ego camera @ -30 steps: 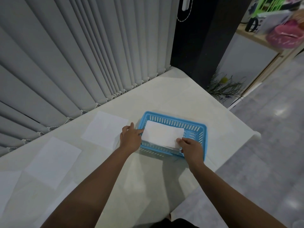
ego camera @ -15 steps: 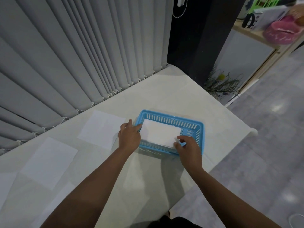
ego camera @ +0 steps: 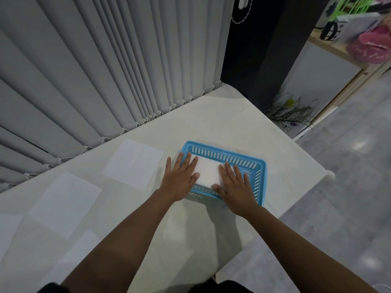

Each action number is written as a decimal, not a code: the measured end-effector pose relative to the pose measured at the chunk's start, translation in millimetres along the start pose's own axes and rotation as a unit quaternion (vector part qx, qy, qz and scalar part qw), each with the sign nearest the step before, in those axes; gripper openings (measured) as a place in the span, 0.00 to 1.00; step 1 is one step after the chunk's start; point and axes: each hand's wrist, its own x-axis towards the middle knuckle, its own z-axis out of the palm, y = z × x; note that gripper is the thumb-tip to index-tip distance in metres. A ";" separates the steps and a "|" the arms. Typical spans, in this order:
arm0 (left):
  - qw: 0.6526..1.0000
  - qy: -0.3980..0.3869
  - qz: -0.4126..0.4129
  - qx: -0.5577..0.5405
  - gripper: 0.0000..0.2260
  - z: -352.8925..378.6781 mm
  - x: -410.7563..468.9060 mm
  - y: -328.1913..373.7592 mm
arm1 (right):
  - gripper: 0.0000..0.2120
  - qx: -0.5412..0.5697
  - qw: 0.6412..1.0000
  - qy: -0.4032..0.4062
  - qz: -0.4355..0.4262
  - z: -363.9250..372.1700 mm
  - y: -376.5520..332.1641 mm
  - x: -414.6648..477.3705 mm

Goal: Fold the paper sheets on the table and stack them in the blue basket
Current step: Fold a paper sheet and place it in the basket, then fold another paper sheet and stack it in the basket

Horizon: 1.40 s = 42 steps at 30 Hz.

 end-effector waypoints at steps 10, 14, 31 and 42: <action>1.000 0.009 0.012 -0.004 0.28 6.0 -2.7 -3.8 | 0.40 -0.032 0.999 -0.005 -0.007 -4.3 0.7 -1.8; 0.986 0.109 -0.038 -0.124 0.29 -3.1 -11.4 -20.1 | 0.38 -0.009 0.998 0.069 0.001 -23.0 -9.7 4.1; 0.902 0.088 -0.378 -0.189 0.24 -15.4 -55.7 -177.2 | 0.25 -0.080 0.971 0.014 -0.223 -32.1 -187.8 162.7; 0.856 0.096 -0.423 -0.280 0.25 -9.4 -20.8 -195.9 | 0.27 -0.164 0.935 -0.078 -0.305 -7.0 -255.8 233.7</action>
